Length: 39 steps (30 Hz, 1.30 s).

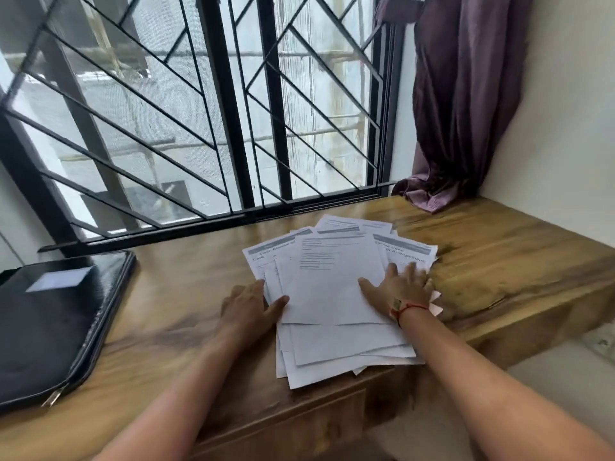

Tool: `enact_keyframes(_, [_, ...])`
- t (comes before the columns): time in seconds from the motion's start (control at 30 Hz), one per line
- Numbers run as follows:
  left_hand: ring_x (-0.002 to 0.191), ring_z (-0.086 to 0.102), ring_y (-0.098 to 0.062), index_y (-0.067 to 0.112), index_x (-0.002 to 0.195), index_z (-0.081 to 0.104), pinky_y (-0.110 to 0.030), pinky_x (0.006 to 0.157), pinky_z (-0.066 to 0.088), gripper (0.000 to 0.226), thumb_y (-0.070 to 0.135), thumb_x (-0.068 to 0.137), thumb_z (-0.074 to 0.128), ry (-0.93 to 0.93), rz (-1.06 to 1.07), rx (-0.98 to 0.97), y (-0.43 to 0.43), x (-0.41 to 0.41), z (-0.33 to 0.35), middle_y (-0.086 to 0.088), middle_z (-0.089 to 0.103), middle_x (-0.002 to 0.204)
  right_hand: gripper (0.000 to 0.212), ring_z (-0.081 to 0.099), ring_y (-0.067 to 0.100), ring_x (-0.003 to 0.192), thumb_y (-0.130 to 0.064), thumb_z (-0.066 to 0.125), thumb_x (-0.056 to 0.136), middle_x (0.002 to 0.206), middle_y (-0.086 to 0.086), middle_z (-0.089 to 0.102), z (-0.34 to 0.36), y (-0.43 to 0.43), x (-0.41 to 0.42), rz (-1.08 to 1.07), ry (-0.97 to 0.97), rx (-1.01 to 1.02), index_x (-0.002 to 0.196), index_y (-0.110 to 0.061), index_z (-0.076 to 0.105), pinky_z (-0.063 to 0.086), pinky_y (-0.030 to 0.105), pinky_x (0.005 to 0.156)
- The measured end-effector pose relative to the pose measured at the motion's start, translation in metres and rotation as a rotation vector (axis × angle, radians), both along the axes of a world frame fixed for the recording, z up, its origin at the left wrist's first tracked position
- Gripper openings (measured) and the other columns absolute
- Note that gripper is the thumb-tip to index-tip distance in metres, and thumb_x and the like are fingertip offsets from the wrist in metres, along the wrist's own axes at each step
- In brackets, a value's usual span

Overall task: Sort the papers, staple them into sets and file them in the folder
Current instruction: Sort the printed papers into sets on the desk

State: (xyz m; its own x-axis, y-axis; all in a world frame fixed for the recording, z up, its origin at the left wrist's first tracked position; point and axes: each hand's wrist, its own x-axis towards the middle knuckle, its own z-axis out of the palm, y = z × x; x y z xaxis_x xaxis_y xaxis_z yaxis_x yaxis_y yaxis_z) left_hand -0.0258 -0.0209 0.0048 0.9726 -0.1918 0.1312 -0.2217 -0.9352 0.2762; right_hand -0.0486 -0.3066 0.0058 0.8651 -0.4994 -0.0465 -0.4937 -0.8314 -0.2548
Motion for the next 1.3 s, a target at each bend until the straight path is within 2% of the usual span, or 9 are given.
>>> enact_keyframes(0.1, [0.12,0.047,-0.031,0.02,0.118,0.05,-0.044,0.093,0.04,0.051,0.065,0.095,0.043,0.022,0.015,-0.01,-0.001,0.015,0.0,-0.005,0.061,0.128,0.095,0.009,0.032,0.15,-0.08,0.031,0.08,0.164,0.017,0.007,-0.007,0.01,0.01,0.036,-0.045,-0.026,0.152,-0.018,0.027,0.008,0.057,0.118])
enact_keyframes(0.37, [0.131,0.04,-0.037,0.011,0.144,0.041,-0.047,0.103,0.038,0.064,0.05,0.095,0.056,0.022,0.121,-0.122,0.026,0.044,-0.001,-0.015,0.054,0.14,0.093,0.006,0.031,0.151,-0.078,0.035,0.082,0.164,0.016,0.005,-0.007,0.041,0.039,0.069,-0.027,-0.002,0.152,-0.017,0.025,0.008,0.057,0.117])
enact_keyframes(0.53, [0.132,0.039,-0.041,0.007,0.144,0.04,-0.046,0.107,0.035,0.067,0.048,0.095,0.059,0.055,0.19,-0.226,0.053,0.065,0.001,-0.018,0.053,0.14,0.095,0.003,0.032,0.152,-0.078,0.036,0.082,0.164,0.016,0.005,-0.009,0.077,0.057,0.115,-0.019,0.005,0.154,-0.017,0.022,0.004,0.059,0.117])
enact_keyframes(0.67, [0.127,0.043,-0.041,0.002,0.133,0.046,-0.042,0.106,0.029,0.06,0.045,0.095,0.061,0.025,0.268,-0.269,0.077,0.081,0.002,-0.02,0.057,0.133,0.094,-0.002,0.032,0.152,-0.075,0.035,0.085,0.165,0.017,0.002,-0.01,0.117,0.073,0.205,-0.001,0.023,0.156,-0.015,0.017,0.001,0.058,0.118])
enact_keyframes(0.9, [0.131,0.037,-0.038,0.004,0.14,0.041,-0.042,0.11,0.025,0.068,0.05,0.093,0.06,0.047,0.346,-0.257,0.122,0.093,-0.004,-0.018,0.05,0.137,0.096,-0.007,0.033,0.152,-0.077,0.03,0.087,0.165,0.017,-0.004,-0.008,0.157,0.096,0.347,0.06,0.022,0.158,-0.015,0.008,-0.002,0.056,0.12])
enact_keyframes(0.97, [0.132,0.038,-0.038,0.005,0.141,0.042,-0.041,0.111,0.025,0.07,0.051,0.092,0.06,0.042,0.348,-0.271,0.13,0.097,-0.004,-0.018,0.051,0.137,0.099,-0.001,0.033,0.152,-0.082,0.03,0.084,0.165,0.015,0.003,-0.001,0.158,0.101,0.358,0.113,0.019,0.157,-0.018,0.012,0.001,0.06,0.118])
enact_keyframes(1.1, [0.131,0.035,-0.037,0.006,0.141,0.04,-0.042,0.11,0.026,0.071,0.053,0.092,0.06,0.025,0.326,-0.249,0.133,0.096,-0.008,-0.018,0.047,0.136,0.091,0.038,0.034,0.136,-0.087,0.025,0.081,0.148,0.009,0.042,0.017,0.152,0.118,0.328,0.077,-0.05,0.143,-0.023,0.041,0.022,0.062,0.107])
enact_keyframes(1.17, [0.132,0.031,-0.036,0.006,0.142,0.039,-0.042,0.11,0.026,0.068,0.051,0.094,0.059,0.026,0.331,-0.257,0.13,0.093,-0.007,-0.018,0.044,0.136,0.087,0.038,0.033,0.134,-0.085,0.024,0.083,0.146,0.007,0.044,0.012,0.148,0.126,0.328,0.014,-0.053,0.14,-0.023,0.043,0.025,0.059,0.108])
enact_keyframes(1.3, [0.132,0.032,-0.034,0.008,0.142,0.041,-0.041,0.111,0.022,0.065,0.049,0.094,0.059,-0.021,0.311,-0.267,0.128,0.096,-0.009,-0.016,0.046,0.138,0.088,0.021,0.03,0.147,-0.083,0.022,0.084,0.157,0.008,0.03,-0.008,0.141,0.135,0.411,-0.019,-0.059,0.145,-0.022,0.037,0.015,0.061,0.115])
